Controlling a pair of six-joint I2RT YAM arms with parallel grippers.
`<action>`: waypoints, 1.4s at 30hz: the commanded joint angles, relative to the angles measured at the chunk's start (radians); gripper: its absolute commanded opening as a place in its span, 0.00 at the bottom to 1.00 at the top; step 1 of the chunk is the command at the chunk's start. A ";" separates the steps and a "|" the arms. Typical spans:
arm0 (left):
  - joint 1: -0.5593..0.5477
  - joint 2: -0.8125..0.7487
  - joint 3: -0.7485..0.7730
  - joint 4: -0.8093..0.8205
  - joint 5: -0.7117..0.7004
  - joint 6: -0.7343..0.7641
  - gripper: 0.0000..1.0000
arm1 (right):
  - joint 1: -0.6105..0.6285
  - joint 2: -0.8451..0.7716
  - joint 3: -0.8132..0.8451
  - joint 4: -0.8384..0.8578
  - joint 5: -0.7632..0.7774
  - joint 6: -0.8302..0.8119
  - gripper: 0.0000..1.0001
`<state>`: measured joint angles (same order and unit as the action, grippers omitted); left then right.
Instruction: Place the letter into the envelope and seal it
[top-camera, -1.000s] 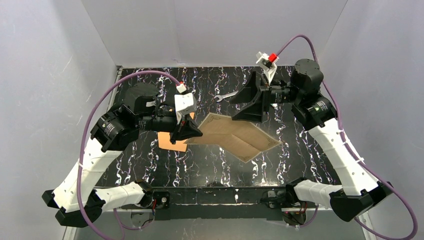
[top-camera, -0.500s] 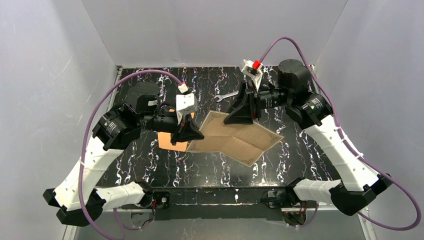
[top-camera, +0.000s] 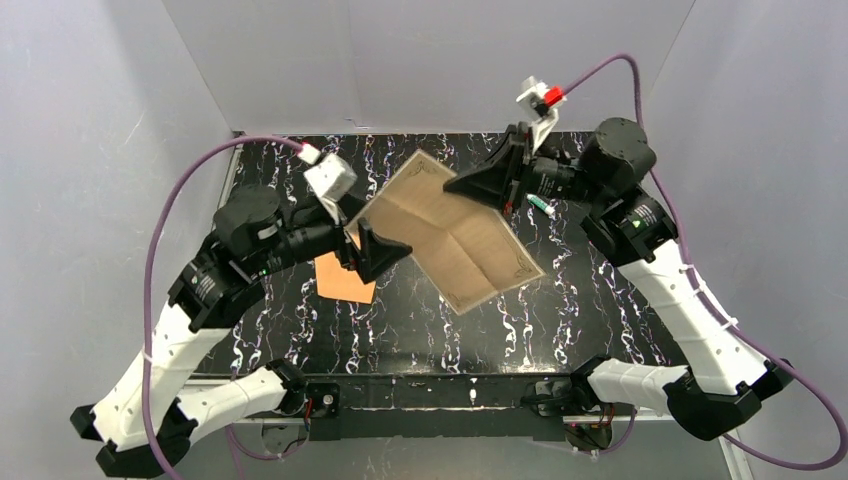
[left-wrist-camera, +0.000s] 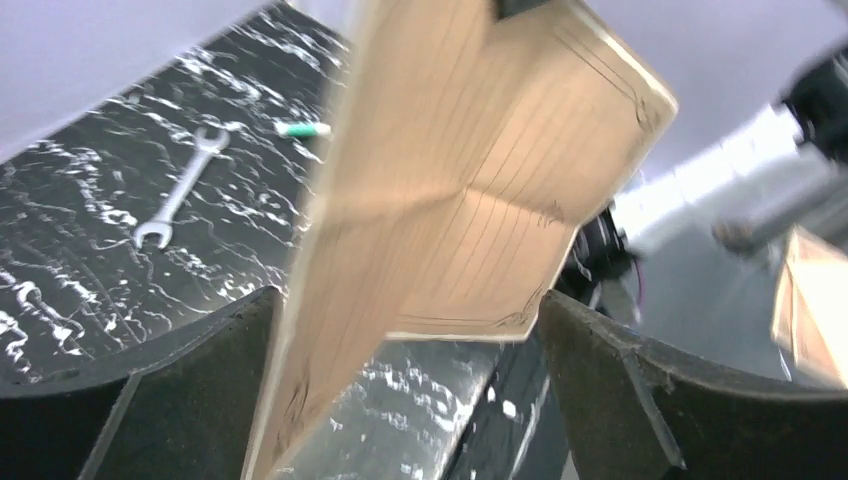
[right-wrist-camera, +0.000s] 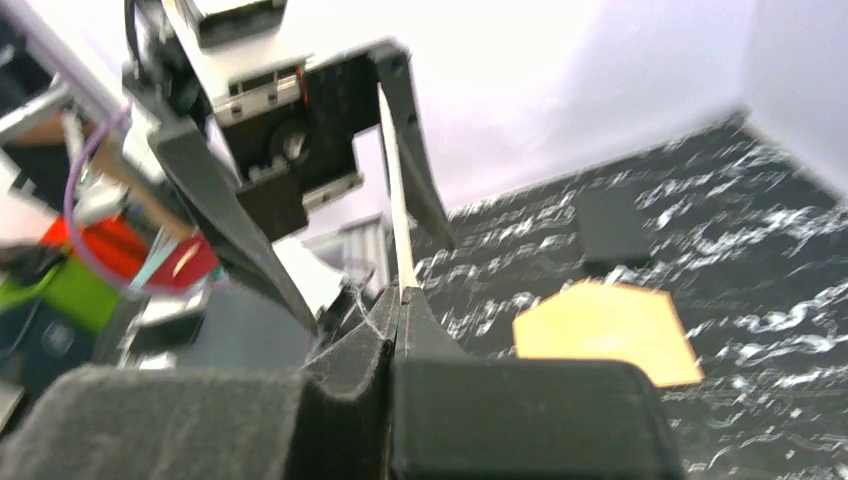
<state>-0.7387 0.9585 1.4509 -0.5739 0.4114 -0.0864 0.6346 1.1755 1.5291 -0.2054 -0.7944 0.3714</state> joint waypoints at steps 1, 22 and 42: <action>0.001 -0.099 -0.148 0.410 -0.284 -0.272 0.98 | 0.002 -0.040 -0.041 0.413 0.283 0.202 0.01; 0.064 0.106 0.041 0.787 0.335 -0.600 0.70 | 0.002 -0.079 -0.126 0.917 0.701 0.517 0.01; 0.260 0.130 -0.033 0.827 0.356 -0.864 0.19 | 0.002 -0.131 -0.150 0.826 0.611 0.439 0.01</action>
<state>-0.5133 1.1034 1.4277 0.2062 0.7143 -0.8822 0.6350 1.0710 1.3716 0.6140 -0.1375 0.8524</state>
